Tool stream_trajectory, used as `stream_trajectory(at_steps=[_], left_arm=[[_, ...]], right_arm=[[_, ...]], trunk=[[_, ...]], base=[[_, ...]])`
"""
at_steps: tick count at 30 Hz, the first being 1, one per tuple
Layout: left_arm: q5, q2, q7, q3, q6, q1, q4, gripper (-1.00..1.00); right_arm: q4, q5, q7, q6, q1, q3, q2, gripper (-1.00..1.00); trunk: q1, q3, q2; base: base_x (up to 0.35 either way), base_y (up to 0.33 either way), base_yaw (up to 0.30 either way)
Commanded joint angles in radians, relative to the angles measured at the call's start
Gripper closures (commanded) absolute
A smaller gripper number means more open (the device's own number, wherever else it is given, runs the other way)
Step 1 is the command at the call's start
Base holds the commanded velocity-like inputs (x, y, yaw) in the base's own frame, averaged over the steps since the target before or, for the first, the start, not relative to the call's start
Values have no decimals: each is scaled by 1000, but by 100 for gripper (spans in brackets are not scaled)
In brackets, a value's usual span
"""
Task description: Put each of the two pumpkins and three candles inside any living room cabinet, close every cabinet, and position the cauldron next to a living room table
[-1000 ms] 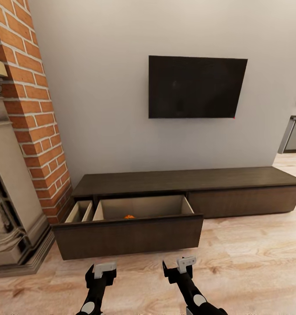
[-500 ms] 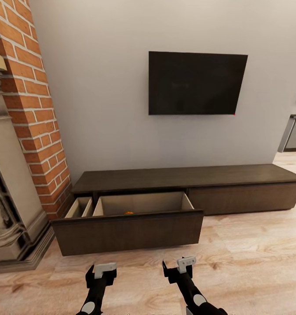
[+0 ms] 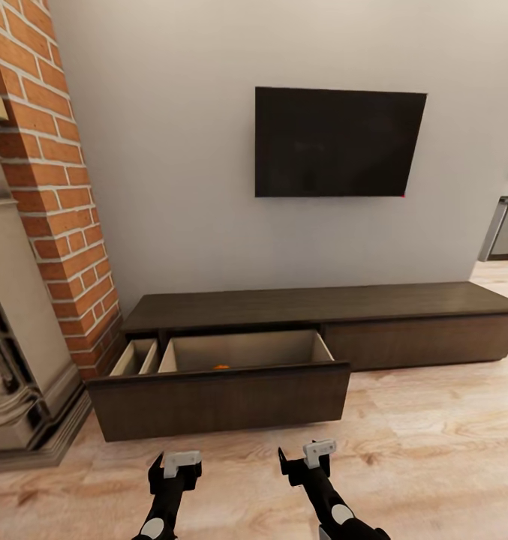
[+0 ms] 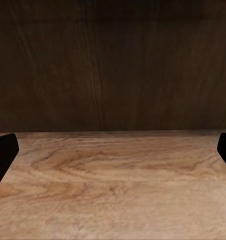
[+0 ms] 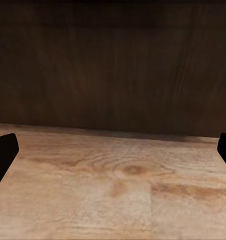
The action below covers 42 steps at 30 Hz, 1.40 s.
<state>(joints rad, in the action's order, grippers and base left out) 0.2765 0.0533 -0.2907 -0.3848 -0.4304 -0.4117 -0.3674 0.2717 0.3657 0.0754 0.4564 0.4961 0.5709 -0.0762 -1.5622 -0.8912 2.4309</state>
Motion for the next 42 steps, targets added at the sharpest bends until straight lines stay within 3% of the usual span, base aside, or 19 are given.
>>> stream_trajectory(at_steps=[1, 18, 24, 42], left_arm=[[7, -1, -7, -9, -4, -1, 1, -100], [7, -1, -7, -10, -4, -1, 1, -100], [7, -1, -7, -10, -4, -1, 1, -100], [7, -1, -7, -11, -4, -1, 1, -100]], right_arm=[[0, 3, 8, 3, 1, 9, 0, -100], [4, 4, 14, -1, 1, -6, -3, -100], [4, 3, 7, 2, 1, -42, -3, -100], [-6, 4, 6, -1, 1, -51, 1, -100]], trunk=[[0, -1, 0], [0, -1, 0], [0, -1, 0], [0, -1, 0]], base=[[137, 0, 0], [82, 12, 0], [261, 17, 0], [226, 35, 0]])
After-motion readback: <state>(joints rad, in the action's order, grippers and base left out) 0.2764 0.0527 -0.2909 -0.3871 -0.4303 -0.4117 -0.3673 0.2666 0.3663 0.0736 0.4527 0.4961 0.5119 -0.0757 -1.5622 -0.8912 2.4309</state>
